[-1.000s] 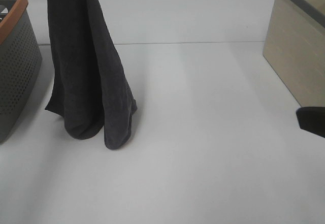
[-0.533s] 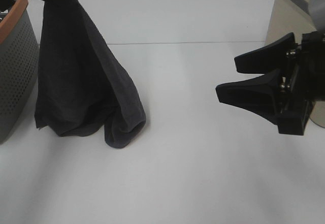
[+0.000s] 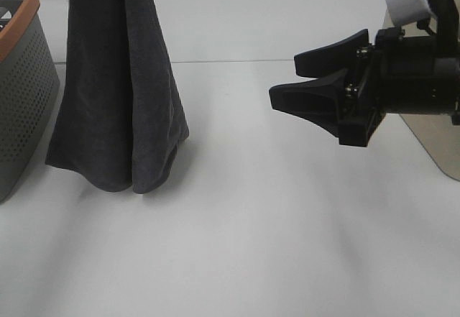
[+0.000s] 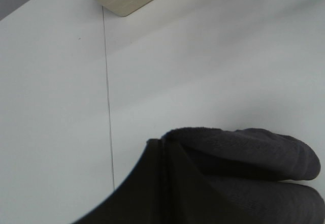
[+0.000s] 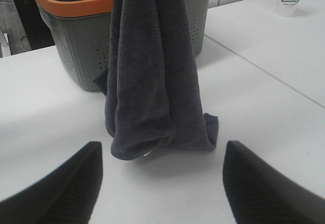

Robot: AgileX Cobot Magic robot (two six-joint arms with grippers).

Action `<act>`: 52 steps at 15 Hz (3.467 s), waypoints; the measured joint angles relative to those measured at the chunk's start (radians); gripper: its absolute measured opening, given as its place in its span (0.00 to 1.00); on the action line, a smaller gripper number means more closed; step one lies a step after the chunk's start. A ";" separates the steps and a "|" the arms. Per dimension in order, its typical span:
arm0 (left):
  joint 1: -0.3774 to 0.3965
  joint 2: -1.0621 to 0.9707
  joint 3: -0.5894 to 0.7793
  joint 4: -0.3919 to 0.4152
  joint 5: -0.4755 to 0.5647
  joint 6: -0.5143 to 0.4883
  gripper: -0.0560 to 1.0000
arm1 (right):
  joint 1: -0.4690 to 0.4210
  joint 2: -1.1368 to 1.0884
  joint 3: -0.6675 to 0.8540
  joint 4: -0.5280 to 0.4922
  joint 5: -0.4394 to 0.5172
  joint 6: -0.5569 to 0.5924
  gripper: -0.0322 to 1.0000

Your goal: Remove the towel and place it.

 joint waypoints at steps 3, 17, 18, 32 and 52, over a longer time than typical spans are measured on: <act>0.000 -0.003 0.000 -0.029 -0.088 0.065 0.05 | 0.134 0.090 -0.093 0.006 -0.095 0.000 0.68; 0.000 -0.009 0.000 -0.086 -0.110 0.126 0.05 | 0.246 0.398 -0.397 -0.066 -0.097 0.000 0.68; 0.000 -0.009 0.000 -0.084 -0.120 0.126 0.05 | 0.246 0.398 -0.397 -0.083 -0.074 0.000 0.68; 0.000 -0.009 0.000 -0.104 -0.116 0.128 0.05 | 0.261 0.464 -0.462 -0.018 -0.077 -0.055 0.68; 0.000 -0.009 0.000 -0.092 -0.161 0.130 0.05 | 0.261 0.670 -0.464 0.006 0.044 -0.149 0.58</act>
